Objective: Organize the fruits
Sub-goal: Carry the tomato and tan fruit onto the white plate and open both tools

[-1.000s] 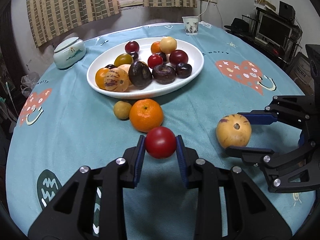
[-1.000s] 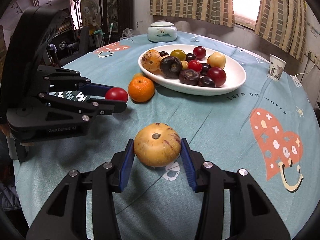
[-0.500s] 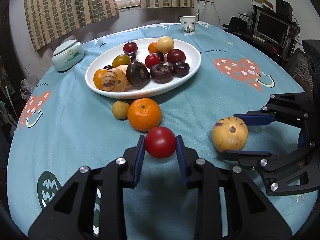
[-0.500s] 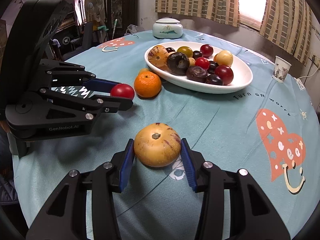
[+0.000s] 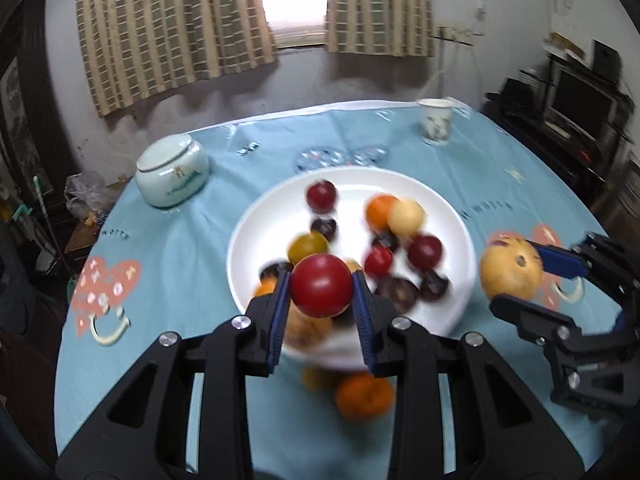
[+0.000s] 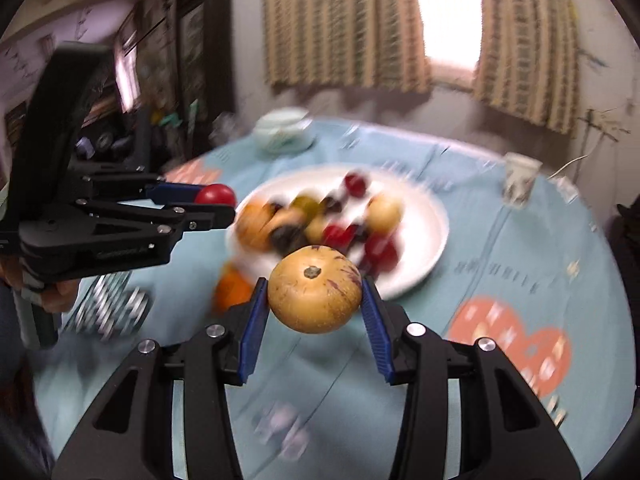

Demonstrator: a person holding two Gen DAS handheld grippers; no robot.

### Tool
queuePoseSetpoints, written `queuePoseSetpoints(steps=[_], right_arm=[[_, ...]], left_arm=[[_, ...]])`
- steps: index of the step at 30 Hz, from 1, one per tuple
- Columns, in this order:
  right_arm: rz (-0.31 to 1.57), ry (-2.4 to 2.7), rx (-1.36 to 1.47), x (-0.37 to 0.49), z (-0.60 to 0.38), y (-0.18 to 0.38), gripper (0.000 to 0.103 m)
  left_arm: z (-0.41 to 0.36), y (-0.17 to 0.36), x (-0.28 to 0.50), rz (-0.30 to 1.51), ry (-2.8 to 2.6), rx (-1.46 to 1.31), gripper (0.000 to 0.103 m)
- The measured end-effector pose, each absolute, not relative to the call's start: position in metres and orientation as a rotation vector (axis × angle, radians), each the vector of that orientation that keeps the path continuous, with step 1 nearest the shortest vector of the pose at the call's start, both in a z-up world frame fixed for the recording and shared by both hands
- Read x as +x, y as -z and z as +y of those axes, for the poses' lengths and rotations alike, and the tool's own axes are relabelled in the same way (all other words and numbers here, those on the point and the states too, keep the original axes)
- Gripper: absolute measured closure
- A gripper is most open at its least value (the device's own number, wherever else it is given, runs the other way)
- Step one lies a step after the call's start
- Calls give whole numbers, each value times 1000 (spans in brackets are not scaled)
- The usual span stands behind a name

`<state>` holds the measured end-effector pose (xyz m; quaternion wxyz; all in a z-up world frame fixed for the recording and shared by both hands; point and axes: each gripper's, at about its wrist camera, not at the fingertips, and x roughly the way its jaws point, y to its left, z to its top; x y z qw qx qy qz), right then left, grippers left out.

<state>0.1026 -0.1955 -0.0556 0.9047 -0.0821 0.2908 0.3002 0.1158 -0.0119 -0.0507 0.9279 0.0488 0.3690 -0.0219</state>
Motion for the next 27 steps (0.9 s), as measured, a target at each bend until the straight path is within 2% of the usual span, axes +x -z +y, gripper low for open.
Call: queuePoseSetpoints(steps=[6, 8, 9, 12, 18, 21, 27], right_arm=[[637, -586, -101, 170, -179, 56, 57], [657, -572, -122, 185, -170, 61, 56], [664, -555, -140, 192, -165, 65, 55], [635, -530, -164, 202, -155, 70, 28], [592, -535, -171, 185, -165, 55, 28], [602, -578, -142, 154, -178, 47, 28], [670, -665, -238, 74, -173, 78, 28]], left_arm=[[-4, 60, 176, 805, -48, 95, 69], [1, 64, 185, 804, -62, 79, 45], [4, 65, 188, 800, -68, 72, 44], [13, 68, 194, 812, -59, 43, 44], [33, 59, 168, 787, -45, 2, 44], [50, 51, 136, 753, -31, -3, 36], [99, 50, 76, 766, -51, -81, 34]])
